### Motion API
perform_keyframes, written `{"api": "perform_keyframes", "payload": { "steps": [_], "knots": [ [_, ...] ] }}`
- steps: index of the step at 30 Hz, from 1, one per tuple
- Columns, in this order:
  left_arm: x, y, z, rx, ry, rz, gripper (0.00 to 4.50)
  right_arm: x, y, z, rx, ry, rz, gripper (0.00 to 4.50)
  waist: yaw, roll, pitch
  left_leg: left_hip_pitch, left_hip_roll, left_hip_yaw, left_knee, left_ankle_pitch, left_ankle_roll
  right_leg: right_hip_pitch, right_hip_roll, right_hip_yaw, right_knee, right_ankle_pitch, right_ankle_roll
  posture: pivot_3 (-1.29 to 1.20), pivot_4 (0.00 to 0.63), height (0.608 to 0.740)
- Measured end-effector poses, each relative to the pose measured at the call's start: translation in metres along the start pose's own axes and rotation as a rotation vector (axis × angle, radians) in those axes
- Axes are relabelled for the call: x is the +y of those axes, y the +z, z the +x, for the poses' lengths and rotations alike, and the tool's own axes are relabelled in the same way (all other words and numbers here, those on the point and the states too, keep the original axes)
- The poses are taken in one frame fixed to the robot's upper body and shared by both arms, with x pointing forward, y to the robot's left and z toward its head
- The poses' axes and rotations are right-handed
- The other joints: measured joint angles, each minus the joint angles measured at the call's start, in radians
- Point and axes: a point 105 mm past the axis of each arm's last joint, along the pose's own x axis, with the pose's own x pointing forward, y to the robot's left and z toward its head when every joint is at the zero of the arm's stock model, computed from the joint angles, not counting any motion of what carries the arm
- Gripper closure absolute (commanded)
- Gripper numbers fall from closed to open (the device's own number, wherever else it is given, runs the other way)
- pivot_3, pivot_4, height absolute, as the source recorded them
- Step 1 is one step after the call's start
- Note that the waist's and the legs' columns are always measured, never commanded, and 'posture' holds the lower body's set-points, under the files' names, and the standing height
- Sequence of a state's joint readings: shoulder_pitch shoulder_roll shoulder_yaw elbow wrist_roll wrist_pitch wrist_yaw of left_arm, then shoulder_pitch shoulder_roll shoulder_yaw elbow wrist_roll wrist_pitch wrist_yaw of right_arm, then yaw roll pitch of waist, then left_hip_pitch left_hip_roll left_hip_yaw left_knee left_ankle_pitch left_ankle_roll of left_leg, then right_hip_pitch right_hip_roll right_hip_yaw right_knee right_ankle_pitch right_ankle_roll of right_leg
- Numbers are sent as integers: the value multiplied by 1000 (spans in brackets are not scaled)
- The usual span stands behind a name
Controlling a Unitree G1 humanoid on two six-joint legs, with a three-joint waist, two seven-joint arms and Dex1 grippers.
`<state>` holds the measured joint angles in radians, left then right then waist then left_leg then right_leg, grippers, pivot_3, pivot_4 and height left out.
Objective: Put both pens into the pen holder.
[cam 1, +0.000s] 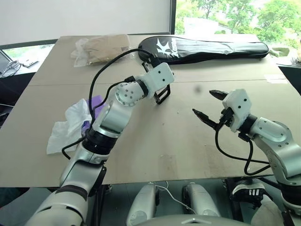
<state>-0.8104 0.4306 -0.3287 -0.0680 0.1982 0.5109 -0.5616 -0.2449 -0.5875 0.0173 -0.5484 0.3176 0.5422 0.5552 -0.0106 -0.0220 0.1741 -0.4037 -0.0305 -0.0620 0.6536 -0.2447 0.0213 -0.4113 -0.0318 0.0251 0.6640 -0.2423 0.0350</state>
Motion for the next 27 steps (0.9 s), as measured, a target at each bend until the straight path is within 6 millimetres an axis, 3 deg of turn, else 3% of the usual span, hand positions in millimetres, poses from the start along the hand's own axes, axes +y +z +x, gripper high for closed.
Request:
{"api": "perform_keyframes", "payload": {
  "steps": [1, 3, 7, 11, 17, 21, 27],
  "knots": [
    [-5, 6, 3, -27, -14, -49, 2202, 1, 0, 0, -3, -1, 4, 0, 0, 0, 0, 0, 0, 0, 0, 0, 0, 0, -1, 0, 0, 0, 0, 0, 150, 740],
    [-11, 23, 1, -121, -53, -192, 2202, 1, -3, -1, 5, -3, 8, 0, 0, 0, 0, -1, 0, -1, 0, 2, -3, 0, -3, 0, 0, 0, 0, 0, 150, 740],
    [-17, 46, -24, -298, -138, -455, 2202, 0, -12, -7, 39, -24, 21, 0, -7, 0, 0, 0, 1, 0, 0, 2, -4, -1, -3, 1, 0, 0, 0, 0, 150, 740],
    [-16, 22, -55, -296, -164, -608, 2202, -1, -26, -19, 93, -52, 29, 0, -5, 1, 0, 3, 2, 1, -1, 2, -3, 0, -2, 2, 2, 0, 0, 0, 150, 740],
    [13, -47, -91, -101, 139, -637, 2202, 1, -61, -49, 202, -79, 82, 0, 1, 0, 0, 4, 1, 1, 1, 0, 0, 3, -3, 2, 1, 0, 0, 0, 150, 740],
    [16, -53, -108, -94, 106, -583, 2202, 0, -60, -49, 197, -66, 54, 0, 0, 1, 0, 5, 1, 0, 1, 0, 0, 4, -2, 1, 1, 0, 0, 0, 150, 740],
    [-23, -56, -145, -62, -120, -719, 2202, -2, -64, -53, 211, -73, 61, 0, -2, 1, 0, 5, 2, 1, 0, 0, 0, 4, -3, 3, 0, 0, 0, 0, 150, 740]
  ]
}}
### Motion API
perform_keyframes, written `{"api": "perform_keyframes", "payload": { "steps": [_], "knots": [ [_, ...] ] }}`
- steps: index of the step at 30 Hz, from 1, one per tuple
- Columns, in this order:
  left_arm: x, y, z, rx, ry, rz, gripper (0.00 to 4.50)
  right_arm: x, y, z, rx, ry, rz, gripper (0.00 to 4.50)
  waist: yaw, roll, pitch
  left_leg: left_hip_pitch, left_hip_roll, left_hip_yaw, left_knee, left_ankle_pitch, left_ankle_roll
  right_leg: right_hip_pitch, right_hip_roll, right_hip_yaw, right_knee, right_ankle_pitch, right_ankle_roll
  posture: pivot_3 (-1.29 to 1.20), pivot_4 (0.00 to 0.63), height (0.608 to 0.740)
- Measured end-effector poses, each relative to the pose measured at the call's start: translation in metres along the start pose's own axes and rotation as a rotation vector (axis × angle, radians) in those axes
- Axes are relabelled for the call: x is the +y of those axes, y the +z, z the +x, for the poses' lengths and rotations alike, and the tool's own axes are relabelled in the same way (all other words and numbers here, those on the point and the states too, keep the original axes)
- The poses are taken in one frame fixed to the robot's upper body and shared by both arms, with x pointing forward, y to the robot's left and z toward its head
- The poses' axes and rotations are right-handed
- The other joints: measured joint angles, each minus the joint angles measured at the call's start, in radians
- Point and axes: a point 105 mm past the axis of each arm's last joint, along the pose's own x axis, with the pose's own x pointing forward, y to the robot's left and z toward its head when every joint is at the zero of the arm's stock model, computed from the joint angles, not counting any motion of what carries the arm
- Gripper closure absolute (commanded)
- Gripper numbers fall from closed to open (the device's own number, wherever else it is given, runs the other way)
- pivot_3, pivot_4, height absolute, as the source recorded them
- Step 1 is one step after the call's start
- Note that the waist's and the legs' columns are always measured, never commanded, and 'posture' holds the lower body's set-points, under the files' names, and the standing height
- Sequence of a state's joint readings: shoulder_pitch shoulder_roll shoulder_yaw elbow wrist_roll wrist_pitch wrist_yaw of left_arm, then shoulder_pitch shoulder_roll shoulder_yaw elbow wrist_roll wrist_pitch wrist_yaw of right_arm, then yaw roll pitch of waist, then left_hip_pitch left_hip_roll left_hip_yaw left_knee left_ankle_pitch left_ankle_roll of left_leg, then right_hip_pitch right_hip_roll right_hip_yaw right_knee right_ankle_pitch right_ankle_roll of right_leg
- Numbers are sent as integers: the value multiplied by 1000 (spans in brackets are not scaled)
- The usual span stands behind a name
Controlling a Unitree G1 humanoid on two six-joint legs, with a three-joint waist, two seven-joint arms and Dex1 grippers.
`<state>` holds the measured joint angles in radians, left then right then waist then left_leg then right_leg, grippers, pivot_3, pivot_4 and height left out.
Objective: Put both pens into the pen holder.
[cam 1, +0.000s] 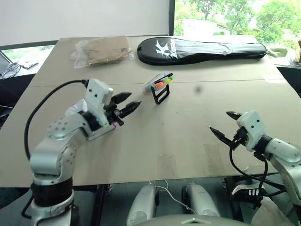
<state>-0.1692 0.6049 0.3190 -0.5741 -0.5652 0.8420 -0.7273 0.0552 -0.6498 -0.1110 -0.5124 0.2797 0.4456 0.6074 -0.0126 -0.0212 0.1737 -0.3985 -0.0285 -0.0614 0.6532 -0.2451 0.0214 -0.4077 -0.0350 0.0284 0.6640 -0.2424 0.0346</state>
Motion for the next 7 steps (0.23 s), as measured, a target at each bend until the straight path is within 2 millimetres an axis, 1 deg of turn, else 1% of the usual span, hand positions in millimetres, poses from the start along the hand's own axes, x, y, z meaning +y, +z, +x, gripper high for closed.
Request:
{"api": "perform_keyframes", "payload": {
  "steps": [3, 5, 7],
  "knots": [
    [-10, -17, -12, 52, -8, -50, 2202, 1, 4, -3, -12, 4, 5, 0, 3, 0, 0, 0, 0, -1, 0, 0, 0, 1, 0, 1, 0, 0, 0, 0, 150, 740],
    [-16, -27, -16, 77, -11, -87, 2202, 3, 7, -6, -16, 18, 10, 0, 5, 0, 0, 0, 0, -1, 0, 0, 0, 1, 0, 1, 0, 0, 0, 0, 150, 740],
    [-23, -32, -19, 93, -19, -97, 2202, 7, 6, -10, -2, 42, 6, 0, 7, 0, 0, 0, 0, -1, 0, 0, 0, 1, 0, 1, 0, 0, 0, 0, 150, 740]
  ]
}}
